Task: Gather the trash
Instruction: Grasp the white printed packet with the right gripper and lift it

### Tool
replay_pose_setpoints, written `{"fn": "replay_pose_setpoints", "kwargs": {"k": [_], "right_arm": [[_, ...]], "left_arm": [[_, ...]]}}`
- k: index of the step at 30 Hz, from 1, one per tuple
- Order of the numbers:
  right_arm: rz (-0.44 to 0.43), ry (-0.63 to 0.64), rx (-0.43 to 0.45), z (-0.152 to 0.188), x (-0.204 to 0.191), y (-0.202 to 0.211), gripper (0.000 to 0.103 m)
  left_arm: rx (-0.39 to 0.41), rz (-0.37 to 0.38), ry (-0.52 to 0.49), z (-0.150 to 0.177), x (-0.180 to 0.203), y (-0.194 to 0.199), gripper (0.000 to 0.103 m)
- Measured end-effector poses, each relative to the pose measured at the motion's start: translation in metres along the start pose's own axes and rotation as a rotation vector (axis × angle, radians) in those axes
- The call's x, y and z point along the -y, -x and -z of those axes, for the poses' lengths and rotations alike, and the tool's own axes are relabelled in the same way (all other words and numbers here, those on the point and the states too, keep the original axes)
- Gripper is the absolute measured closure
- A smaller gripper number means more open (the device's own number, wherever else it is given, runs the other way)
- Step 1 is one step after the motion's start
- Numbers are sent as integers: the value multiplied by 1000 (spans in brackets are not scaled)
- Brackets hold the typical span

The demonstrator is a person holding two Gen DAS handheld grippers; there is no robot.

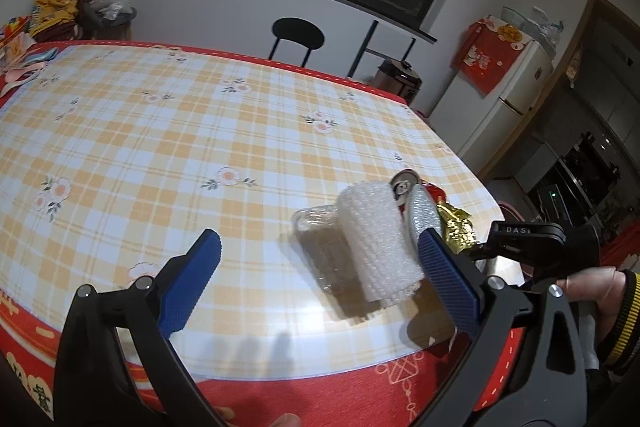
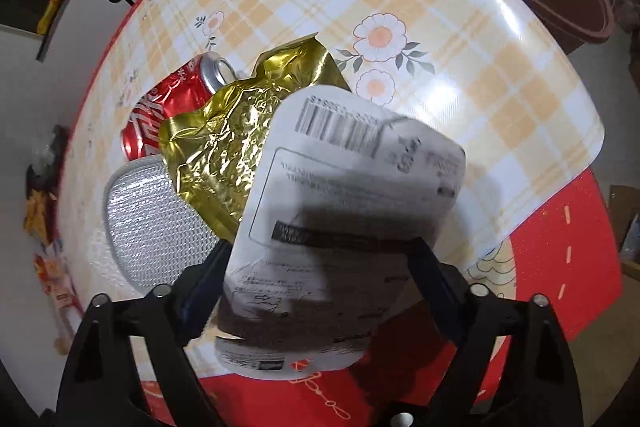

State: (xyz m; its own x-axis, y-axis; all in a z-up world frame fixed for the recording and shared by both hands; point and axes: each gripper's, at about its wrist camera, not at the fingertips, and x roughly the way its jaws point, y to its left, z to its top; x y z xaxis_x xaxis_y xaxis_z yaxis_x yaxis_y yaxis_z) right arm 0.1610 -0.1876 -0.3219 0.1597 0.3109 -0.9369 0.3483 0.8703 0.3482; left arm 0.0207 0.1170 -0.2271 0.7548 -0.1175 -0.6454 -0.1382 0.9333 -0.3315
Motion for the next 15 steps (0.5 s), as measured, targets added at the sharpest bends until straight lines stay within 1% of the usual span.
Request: {"fn": "replay_pose_setpoints", "kwargs": {"k": [1,3,6,11,15], "right_arm": [[-21,-5,-6,1,4,3,27],[-54,-9,-11,2,10,9,36],[-103,-18,-7,4,23,20,46],[-160,-31,10,5,43,39,57],[-202,-48,21,7,61,50,60]], "left_arm": [[-3,8,-6,0,4,-2,6],[-8,21,-16,0,11,-6,6],[-16,41,-28,-1,21,-11,6],[-26,66,-36,0,36,-19,6],[-37,84,-41,0,49,-26,6]]}}
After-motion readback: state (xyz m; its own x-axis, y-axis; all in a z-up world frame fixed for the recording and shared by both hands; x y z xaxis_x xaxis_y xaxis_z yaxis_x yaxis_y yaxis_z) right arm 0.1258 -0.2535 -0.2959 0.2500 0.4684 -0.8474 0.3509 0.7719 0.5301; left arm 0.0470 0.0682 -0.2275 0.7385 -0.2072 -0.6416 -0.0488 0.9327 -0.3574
